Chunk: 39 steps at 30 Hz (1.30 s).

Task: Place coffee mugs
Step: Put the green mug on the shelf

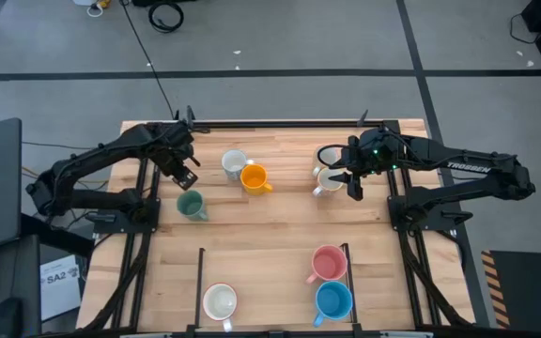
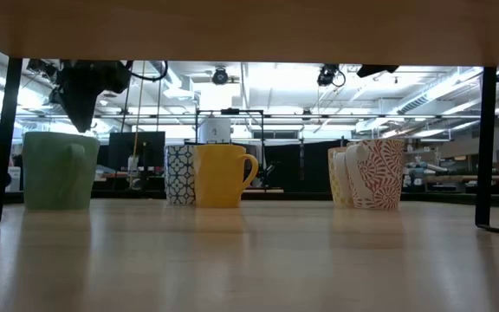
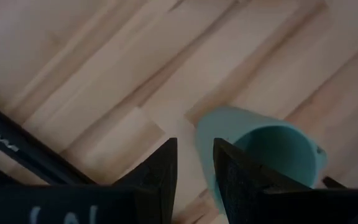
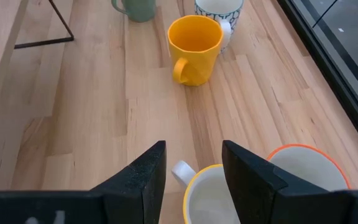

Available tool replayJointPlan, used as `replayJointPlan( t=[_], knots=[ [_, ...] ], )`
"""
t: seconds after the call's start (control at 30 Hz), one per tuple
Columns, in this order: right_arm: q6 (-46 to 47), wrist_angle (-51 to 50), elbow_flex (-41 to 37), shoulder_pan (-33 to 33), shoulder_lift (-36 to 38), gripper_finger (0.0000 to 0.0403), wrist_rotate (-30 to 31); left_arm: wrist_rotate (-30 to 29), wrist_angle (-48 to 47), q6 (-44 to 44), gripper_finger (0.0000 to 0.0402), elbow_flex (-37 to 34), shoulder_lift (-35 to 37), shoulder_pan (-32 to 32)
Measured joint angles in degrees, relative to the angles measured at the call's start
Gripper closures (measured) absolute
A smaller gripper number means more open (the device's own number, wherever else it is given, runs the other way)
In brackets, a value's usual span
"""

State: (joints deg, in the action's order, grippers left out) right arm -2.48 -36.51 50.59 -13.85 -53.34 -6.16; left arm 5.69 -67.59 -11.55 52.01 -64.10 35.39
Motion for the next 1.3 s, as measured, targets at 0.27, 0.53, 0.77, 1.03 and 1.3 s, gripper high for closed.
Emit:
replayJointPlan(
  t=[0.27,0.53,0.77,1.03,1.3],
  knots=[
    [0.0,0.0,0.0,0.0,0.0,0.0241,0.0,-2.2,0.0,-3.1,0.0292,0.0,0.0,-6.3],
    [0.0,0.0,0.0,0.0,0.0,0.0241,0.0,-3.8,-0.8,-4.4,0.0292,0.0,0.0,-9.0],
    [0.0,0.0,0.0,0.0,0.0,0.0241,0.0,-4.5,-0.9,-4.4,0.0292,0.0,0.0,-9.3],
    [0.0,0.0,0.0,0.0,0.0,0.0241,0.0,-4.2,1.0,-4.6,0.0292,-6.6,0.2,-9.3],
    [-0.1,0.1,0.0,0.0,0.0,0.0241,0.0,-3.3,4.5,-4.6,0.0291,-9.9,0.1,-9.4]
  ],
)
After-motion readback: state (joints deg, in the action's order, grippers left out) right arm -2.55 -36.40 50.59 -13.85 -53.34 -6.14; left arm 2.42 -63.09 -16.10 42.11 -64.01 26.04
